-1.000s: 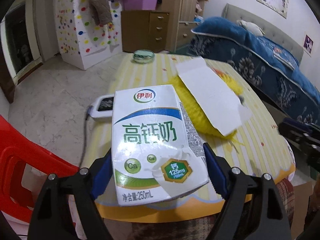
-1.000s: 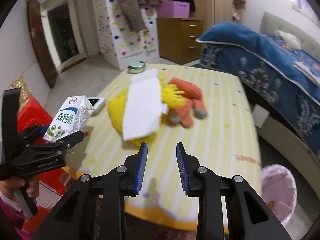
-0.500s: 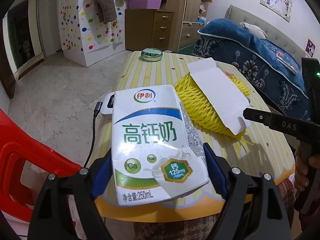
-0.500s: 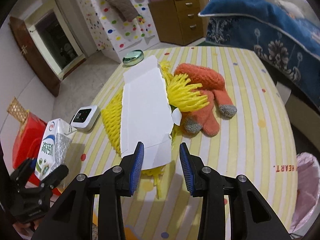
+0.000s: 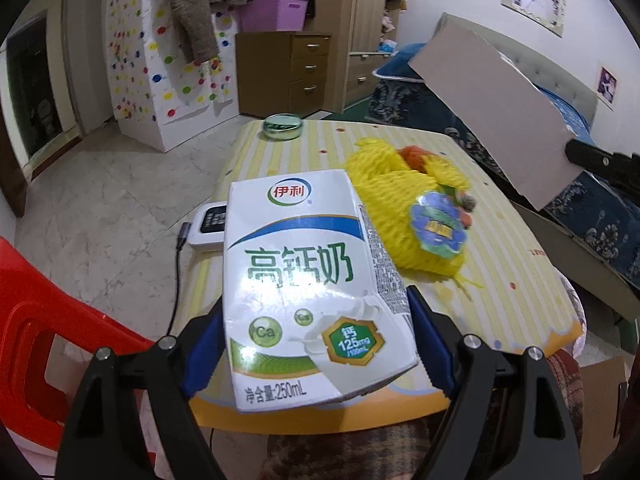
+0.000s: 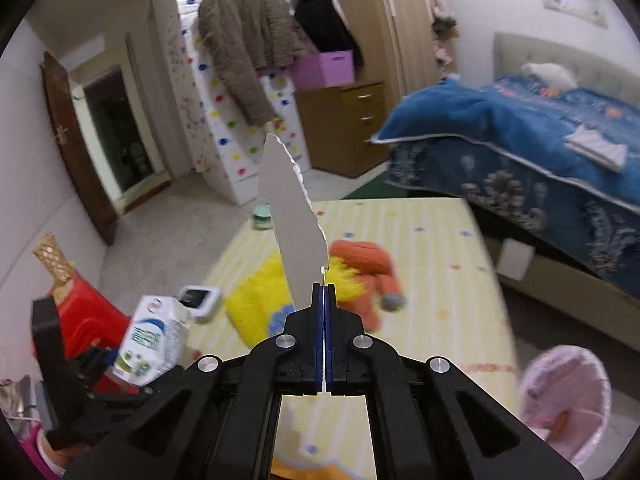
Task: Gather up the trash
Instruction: 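Grasp the white cardboard box with the right gripper while the left gripper holds the carton, then carry both items over the wastebasket and open both grippers to drop them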
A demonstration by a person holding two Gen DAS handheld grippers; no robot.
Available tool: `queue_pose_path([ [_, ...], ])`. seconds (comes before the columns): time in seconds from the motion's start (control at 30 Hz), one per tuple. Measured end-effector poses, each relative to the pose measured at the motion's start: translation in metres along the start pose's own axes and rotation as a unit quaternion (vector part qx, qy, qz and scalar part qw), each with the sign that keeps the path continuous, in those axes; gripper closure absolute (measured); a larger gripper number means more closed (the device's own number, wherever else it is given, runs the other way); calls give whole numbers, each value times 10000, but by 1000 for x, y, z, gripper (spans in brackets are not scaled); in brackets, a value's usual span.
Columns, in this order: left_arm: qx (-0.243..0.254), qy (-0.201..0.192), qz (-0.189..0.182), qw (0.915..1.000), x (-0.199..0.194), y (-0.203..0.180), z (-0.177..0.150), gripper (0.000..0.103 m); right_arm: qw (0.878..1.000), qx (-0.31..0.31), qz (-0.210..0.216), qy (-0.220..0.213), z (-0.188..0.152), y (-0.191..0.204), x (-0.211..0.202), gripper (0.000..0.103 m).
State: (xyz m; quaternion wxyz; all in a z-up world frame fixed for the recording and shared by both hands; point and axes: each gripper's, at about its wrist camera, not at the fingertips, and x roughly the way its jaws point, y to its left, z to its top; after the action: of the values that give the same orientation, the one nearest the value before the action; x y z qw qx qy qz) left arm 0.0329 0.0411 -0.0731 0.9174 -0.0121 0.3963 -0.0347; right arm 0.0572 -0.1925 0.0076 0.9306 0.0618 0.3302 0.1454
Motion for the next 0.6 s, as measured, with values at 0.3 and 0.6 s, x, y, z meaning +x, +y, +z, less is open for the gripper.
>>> queue_pose_path([
  [0.3,728,11,-479,9962,-5,-64,-10,23,9967,657,-344,321,-51,-62,-17,103],
  [0.6,1460,-37,-1019,9840,7,-143,-4,23,9897,1213,-716,247,-80,-118,-46,103],
])
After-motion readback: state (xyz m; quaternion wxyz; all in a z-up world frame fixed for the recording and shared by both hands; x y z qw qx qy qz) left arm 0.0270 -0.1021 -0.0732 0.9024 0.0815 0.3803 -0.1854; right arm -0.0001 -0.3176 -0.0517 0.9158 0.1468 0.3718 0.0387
